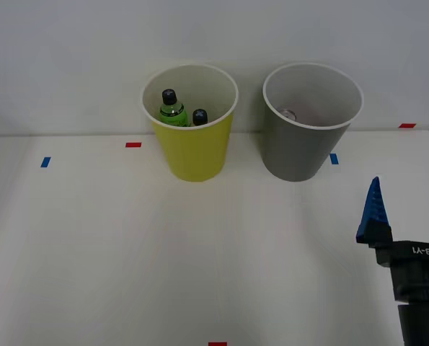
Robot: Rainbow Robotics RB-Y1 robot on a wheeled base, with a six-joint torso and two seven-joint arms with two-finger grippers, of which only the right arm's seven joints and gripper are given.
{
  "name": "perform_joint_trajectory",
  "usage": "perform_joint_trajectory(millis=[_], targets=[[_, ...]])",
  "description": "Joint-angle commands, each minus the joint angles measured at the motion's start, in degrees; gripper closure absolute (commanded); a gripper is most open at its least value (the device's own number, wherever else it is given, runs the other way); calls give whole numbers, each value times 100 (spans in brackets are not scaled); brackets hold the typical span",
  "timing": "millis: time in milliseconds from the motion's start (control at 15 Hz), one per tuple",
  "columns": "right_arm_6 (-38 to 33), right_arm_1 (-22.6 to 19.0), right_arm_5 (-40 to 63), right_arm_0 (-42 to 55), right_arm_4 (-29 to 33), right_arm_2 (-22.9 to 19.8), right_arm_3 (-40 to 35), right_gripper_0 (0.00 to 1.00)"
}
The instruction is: Put cans in the gray bin, plastic bottles in the light green bin
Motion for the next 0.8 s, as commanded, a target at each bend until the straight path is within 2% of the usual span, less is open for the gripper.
perform_joint_trajectory(millis=[67,200,400,533,600,733,800], targets=[[208,194,-5,165,20,13,4,0],[788,265,3,288,-6,-40,4,0],[674,309,39,455,-630,-13,-5,0],[-319,449,206,526,-305,-48,4,0],[-891,519,302,534,126,-101,-5,0],[-2534,713,364,613,1374,-189,4,0],[-3466,845,355,701,2217,-277,4,0]])
